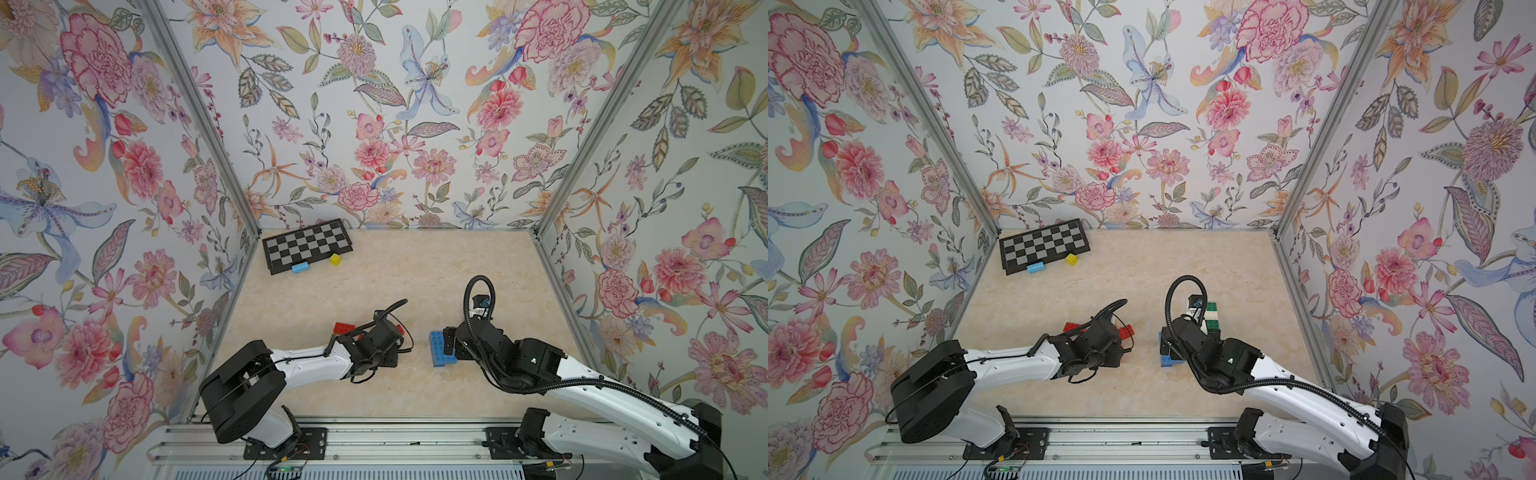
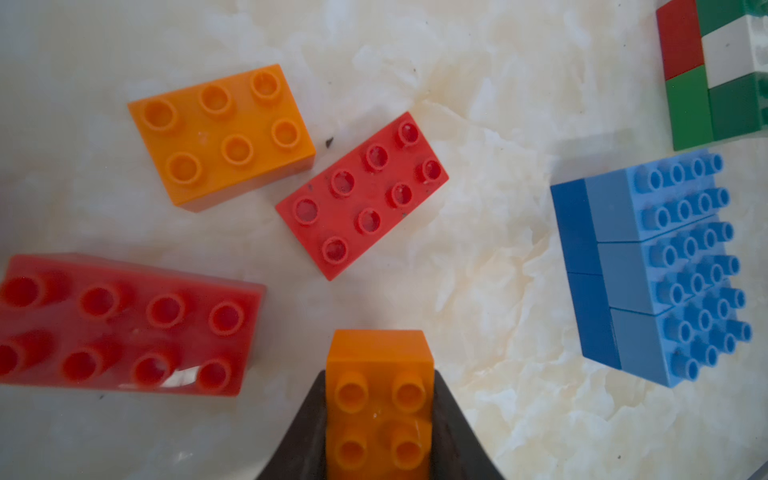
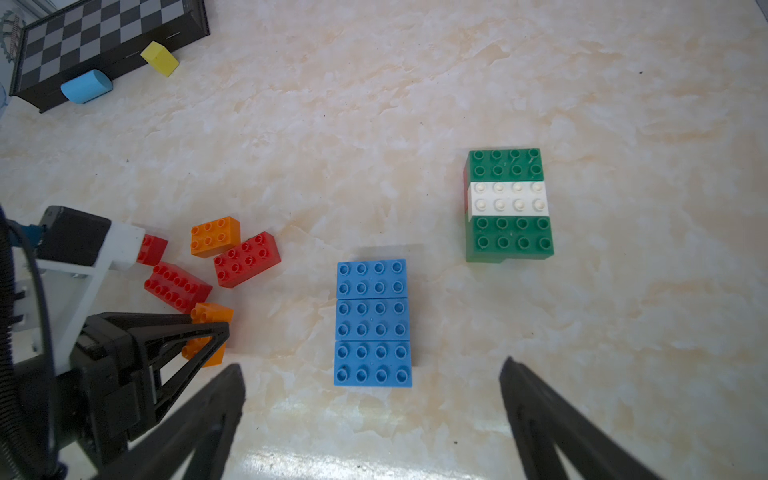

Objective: Assemble a rectangle with lego
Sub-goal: Place the lego brick at the center of the board.

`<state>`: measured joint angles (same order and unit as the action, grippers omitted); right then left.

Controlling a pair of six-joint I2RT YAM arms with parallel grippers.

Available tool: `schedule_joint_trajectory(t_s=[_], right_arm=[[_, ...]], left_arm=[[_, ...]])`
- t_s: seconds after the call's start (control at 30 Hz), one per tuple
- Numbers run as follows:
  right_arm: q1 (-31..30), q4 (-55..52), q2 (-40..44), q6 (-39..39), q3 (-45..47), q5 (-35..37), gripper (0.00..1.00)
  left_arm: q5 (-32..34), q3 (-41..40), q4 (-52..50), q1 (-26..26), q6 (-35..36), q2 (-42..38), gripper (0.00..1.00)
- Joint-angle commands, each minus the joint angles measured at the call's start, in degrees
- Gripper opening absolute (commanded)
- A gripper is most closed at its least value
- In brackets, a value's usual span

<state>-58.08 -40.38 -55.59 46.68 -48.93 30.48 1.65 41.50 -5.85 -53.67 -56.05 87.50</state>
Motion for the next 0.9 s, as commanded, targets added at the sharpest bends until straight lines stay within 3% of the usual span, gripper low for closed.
schedule_joint_trajectory(t_s=[0.0, 0.3, 0.37, 0.53, 0.87], right_arm=[[0.4, -1.3, 2.2, -1.3, 0.8, 0.7, 1.0], [1.2, -1.2, 7.6, 0.2, 2.4, 2.5, 1.0], [1.4, -1.2, 8.1, 0.3, 2.7, 2.5, 1.0], [1.9, -1.2, 7.7, 0.2, 3.0, 2.2, 1.0], [3.1, -1.3, 7.7, -0.1, 2.6, 2.1, 1.0]], left_arm=[[2.6, 2.0, -0.8, -0.8, -2.8, 1.7, 0.17], [2.8, 3.9, -2.1, -1.1, -5.4, 7.5, 0.27], [3.0, 4.4, -2.6, -1.1, -5.4, 7.9, 0.4], [4.2, 6.6, -4.5, -1.1, -4.3, 7.2, 0.61], [10.0, 18.1, -13.5, 0.3, 5.8, 0.6, 0.64]])
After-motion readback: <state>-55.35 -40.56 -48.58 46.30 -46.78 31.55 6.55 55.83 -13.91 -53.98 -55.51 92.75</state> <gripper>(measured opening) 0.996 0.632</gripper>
